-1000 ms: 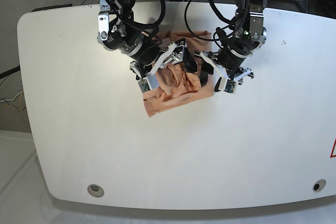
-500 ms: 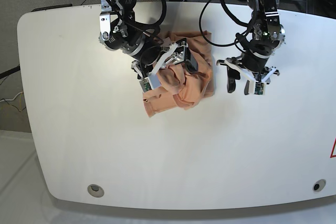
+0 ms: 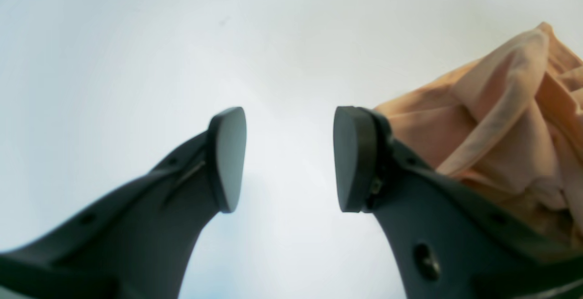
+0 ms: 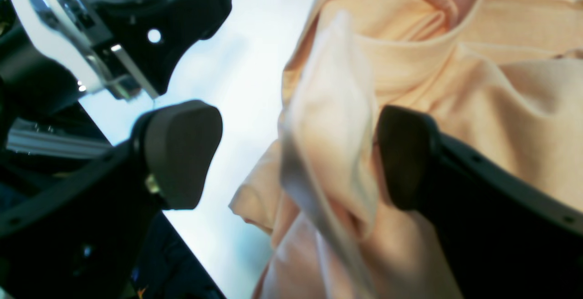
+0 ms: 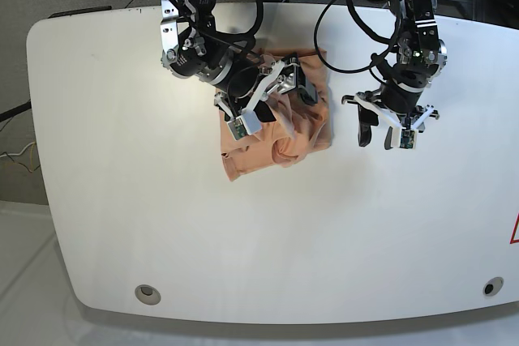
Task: Fold the T-shirt properly
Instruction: 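Release the left gripper and reposition both grippers on the bundled shirt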
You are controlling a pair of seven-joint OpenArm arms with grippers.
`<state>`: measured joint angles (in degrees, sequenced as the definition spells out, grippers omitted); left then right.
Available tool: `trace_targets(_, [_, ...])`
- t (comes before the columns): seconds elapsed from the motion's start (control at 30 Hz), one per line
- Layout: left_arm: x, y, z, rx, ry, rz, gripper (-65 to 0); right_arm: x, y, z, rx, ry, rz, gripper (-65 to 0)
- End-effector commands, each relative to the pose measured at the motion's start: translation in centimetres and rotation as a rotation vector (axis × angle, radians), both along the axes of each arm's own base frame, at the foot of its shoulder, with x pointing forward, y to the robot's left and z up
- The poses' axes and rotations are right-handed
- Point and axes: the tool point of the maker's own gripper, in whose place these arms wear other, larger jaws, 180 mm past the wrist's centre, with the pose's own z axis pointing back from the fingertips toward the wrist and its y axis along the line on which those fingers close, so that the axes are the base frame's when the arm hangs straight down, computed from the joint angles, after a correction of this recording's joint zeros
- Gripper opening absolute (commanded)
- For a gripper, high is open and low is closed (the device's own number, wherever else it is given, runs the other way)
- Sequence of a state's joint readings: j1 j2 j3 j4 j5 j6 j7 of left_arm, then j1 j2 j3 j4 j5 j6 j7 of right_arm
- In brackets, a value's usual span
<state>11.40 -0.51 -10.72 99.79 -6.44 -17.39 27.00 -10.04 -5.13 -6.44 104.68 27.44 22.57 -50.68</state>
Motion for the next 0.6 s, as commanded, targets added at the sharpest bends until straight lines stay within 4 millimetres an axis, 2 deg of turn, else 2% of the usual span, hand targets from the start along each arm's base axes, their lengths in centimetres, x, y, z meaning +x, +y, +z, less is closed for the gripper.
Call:
trace_targets(0.0, [1.4, 0.1, 2.2, -0.002, -0.078, -0.002, -36.5, 0.6, 0.8, 1.3, 0.05, -0.037, 0.008, -11.3])
trace_targets(0.17, [2.4, 0.2, 3.2, 0.005, -0.106, -0.002, -36.5, 0.5, 2.0, 0.6, 0.094, 0.023, 0.055, -11.3])
trace_targets(0.4, [4.9, 1.6, 6.1, 0.053, -0.186, -0.007, -36.5, 0.1, 4.6, -0.1, 0.148, 0.09, 0.175, -11.3])
trace_targets(0.57, [6.2, 2.5, 7.9, 0.089, -0.224, -0.009, -36.5, -0.3, 5.4, -0.4, 0.176, 0.121, 0.208, -11.3])
